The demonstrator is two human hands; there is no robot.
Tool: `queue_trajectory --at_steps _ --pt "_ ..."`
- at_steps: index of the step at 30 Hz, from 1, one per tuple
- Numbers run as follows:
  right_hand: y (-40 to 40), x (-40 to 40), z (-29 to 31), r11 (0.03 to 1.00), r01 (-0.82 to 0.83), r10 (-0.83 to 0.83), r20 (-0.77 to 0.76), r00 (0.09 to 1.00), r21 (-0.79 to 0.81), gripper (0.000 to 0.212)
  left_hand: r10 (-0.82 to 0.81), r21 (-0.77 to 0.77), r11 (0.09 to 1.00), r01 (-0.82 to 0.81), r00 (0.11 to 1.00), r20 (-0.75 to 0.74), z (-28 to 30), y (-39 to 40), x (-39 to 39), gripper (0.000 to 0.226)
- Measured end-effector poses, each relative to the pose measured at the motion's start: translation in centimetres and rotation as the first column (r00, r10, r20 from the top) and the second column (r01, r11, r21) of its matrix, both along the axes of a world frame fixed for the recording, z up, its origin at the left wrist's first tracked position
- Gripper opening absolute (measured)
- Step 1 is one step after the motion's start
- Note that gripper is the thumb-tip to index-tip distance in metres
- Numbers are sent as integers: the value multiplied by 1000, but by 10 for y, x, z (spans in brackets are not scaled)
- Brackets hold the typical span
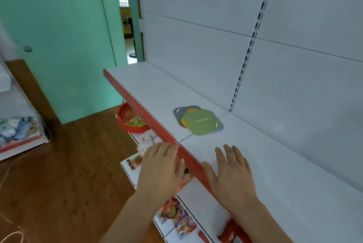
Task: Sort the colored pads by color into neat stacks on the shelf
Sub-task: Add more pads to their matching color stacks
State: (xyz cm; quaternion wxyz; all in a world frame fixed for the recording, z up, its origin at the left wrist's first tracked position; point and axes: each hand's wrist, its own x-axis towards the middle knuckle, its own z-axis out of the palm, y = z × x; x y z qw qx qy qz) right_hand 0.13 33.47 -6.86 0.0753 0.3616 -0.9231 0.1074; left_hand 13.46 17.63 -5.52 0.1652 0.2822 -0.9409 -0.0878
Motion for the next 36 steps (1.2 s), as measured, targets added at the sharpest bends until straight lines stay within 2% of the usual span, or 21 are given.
queue_trajectory --at_steps 10,21,24,29,32,36 --pt "-73 -27 -3 975 222 -222 43 974 13 80 -259 10 966 258 966 22 6 -94 -84 57" --pt "-115 -76 -5 941 339 -338 43 940 -25 68 -348 13 936 352 917 194 -5 -138 -190 75" --pt "-114 -78 -8 917 399 -397 67 915 -5 71 -369 22 927 375 896 246 1 -143 -200 75" --pt "-113 -81 -12 886 465 -464 80 882 8 66 -404 141 913 382 893 199 8 -151 -216 81" --pt "-116 -73 -11 856 517 -516 81 853 4 63 -465 126 884 450 871 159 11 -153 -220 68" --pt "-127 -63 -10 817 576 -573 87 815 -15 61 -586 4 808 589 803 112 11 -161 -219 44"
